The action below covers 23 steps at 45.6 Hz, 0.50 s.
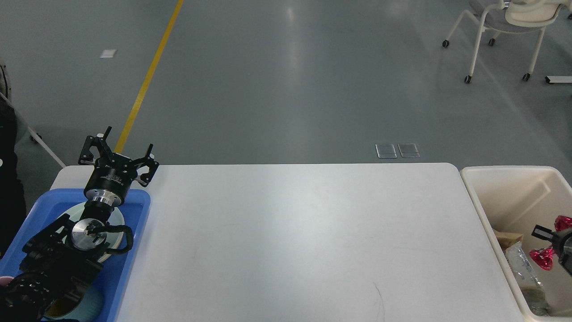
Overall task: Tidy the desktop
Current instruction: 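Lower the red candy into the white bin and release it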
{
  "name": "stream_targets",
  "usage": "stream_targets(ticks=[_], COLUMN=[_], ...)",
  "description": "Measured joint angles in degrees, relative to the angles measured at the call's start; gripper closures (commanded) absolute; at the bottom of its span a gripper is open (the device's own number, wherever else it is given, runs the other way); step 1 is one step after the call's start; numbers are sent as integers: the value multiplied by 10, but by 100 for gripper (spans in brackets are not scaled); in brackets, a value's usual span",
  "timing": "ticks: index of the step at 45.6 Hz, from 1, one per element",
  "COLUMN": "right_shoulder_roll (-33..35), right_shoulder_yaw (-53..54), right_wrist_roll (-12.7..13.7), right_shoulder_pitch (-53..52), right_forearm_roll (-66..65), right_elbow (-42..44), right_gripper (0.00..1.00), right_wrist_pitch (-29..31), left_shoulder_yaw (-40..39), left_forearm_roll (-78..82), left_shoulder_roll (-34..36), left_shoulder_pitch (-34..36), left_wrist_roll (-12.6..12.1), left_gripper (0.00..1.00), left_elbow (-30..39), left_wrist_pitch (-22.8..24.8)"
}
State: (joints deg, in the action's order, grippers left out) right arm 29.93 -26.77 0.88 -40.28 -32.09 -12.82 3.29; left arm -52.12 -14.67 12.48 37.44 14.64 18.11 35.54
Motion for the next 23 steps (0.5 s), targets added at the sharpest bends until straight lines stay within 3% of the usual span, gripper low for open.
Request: stream_targets(ticks=[17,23], right_shoulder_roll=[3,3], right_shoulder_yaw=[16,79], right_wrist_roll=[1,1], right_shoulder_pitch=[3,-48], right_forearm_roll=[1,6], right_elbow=[1,-39], right_gripper=[0,0], right_wrist_pitch=[2,-7], left_shoulder_yaw=[0,0], left_forearm_roll=[0,0], left_shoulder_roll=[0,0], left_shoulder_pitch=[0,0], left_wrist_roll=[0,0], left_gripper=[1,1], left_elbow=[0,0], left_wrist_pitch=[0,0])
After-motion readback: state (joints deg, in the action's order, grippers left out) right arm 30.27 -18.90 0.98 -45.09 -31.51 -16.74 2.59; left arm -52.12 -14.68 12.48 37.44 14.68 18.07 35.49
